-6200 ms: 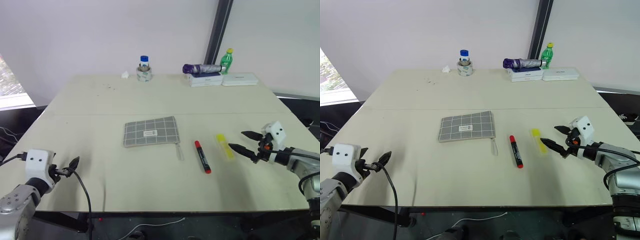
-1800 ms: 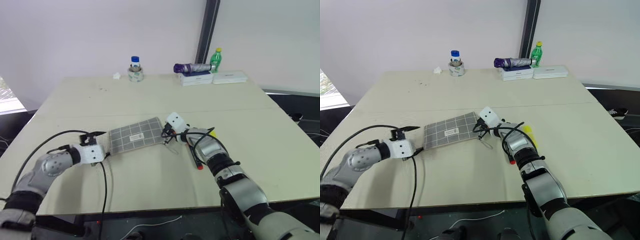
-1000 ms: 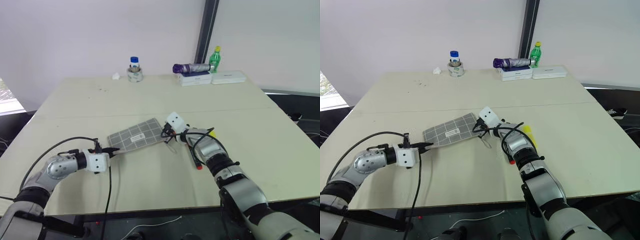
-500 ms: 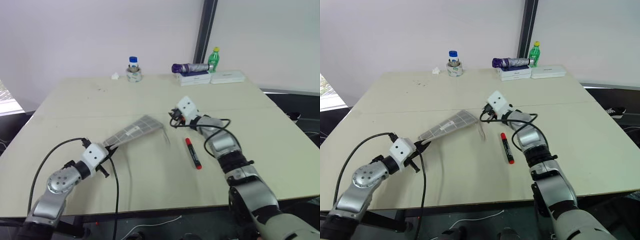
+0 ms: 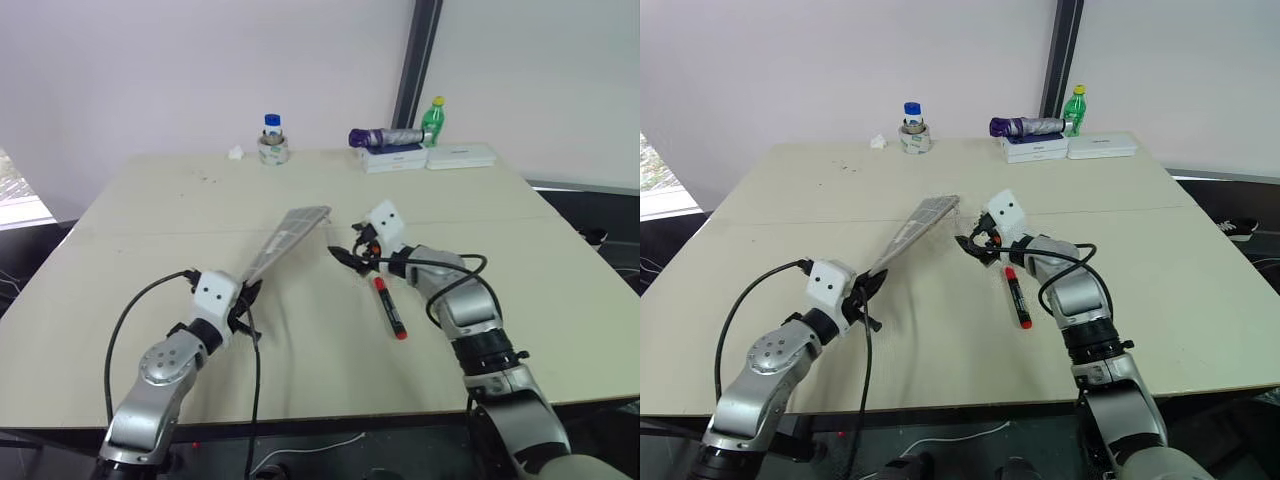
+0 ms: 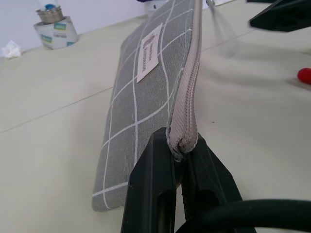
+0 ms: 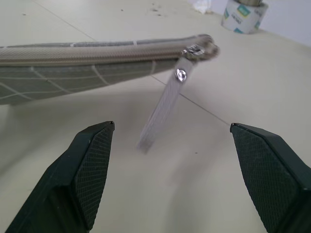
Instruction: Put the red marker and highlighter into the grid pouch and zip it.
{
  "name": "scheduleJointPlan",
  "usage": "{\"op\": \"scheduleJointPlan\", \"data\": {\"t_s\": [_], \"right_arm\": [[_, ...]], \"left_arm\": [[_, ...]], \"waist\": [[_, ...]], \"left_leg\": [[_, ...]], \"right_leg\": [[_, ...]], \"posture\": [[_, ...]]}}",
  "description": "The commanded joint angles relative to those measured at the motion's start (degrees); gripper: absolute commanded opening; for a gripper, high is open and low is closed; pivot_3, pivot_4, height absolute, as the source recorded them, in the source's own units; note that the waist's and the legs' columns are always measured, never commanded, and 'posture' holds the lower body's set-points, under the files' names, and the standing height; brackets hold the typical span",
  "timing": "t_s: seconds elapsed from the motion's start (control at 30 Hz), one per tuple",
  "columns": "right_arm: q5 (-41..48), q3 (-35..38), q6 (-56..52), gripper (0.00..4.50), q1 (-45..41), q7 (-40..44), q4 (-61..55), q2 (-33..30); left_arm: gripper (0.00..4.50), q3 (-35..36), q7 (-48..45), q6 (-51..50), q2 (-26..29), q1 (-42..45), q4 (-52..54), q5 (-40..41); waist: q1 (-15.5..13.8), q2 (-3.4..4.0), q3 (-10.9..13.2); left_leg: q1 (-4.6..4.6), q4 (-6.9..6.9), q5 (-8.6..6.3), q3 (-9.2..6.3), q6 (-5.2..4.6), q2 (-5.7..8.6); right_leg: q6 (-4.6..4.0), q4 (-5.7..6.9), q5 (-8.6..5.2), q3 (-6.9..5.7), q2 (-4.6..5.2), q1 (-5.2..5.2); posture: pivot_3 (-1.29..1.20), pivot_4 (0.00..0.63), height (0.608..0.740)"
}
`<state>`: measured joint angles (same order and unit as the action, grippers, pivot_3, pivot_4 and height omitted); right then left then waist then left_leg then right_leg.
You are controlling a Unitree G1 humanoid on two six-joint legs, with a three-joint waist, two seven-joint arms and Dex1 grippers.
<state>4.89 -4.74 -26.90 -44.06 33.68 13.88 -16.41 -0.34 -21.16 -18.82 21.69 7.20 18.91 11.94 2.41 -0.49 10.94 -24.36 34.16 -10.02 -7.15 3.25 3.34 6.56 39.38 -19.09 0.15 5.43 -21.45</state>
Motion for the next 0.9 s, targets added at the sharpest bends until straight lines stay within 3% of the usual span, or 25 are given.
{"op": "scheduleJointPlan", "data": {"t_s": [0.03, 0.4, 0.5, 0.7, 0.9], "right_arm": [[-0.7, 0.3, 2.9, 3.95, -2.6, -1.8, 1.5, 0.7], [-1.8, 0.5, 10.1, 3.95, -6.1, -3.9, 11.8, 2.6], [-1.9, 0.1, 10.4, 3.16, -6.0, -3.5, 12.2, 2.6], [-2.0, -0.4, 10.0, 0.08, -5.3, -2.2, 9.5, 2.2], [-3.5, -5.5, 8.1, 0.08, -1.4, 1.6, 0.3, 1.7]], "left_arm": [[0.00, -0.2, -0.4, -0.3, -0.6, 0.3, 2.9, 0.4], [0.00, 0.0, -1.9, -0.8, -0.6, -1.2, 4.6, 0.9], [0.00, 0.1, -2.1, -0.8, -0.7, -1.6, 5.0, 1.0], [0.00, 0.1, -2.2, -1.0, -0.8, -1.7, 4.8, 0.7], [0.00, 0.2, -0.8, -2.6, -2.2, 0.0, 3.4, 0.6]], "waist": [[0.0, 0.00, 0.0], [0.0, 0.00, 0.0], [0.0, 0.00, 0.0], [0.1, 0.00, 0.0], [0.0, 0.00, 0.0]], "left_leg": [[0.00, 0.00, 0.00, 0.00, 0.00, 0.00], [-0.01, -0.02, 0.00, 0.02, 0.00, -0.01], [-0.01, -0.02, 0.00, 0.03, 0.00, -0.01], [-0.01, -0.03, 0.00, 0.02, 0.00, -0.01], [-0.01, -0.04, 0.00, 0.02, 0.00, -0.02]], "right_leg": [[0.00, -0.01, 0.00, 0.00, 0.00, 0.00], [-0.01, -0.05, 0.00, 0.00, -0.01, 0.00], [-0.01, -0.05, 0.00, 0.00, -0.01, 0.00], [-0.01, -0.06, 0.00, 0.00, -0.01, 0.00], [-0.01, -0.08, 0.00, 0.00, -0.01, 0.00]], "posture": [[0.00, 0.150, 0.740], [0.00, 0.150, 0.740], [0.00, 0.150, 0.740], [0.00, 0.150, 0.740], [0.00, 0.150, 0.740]]}}
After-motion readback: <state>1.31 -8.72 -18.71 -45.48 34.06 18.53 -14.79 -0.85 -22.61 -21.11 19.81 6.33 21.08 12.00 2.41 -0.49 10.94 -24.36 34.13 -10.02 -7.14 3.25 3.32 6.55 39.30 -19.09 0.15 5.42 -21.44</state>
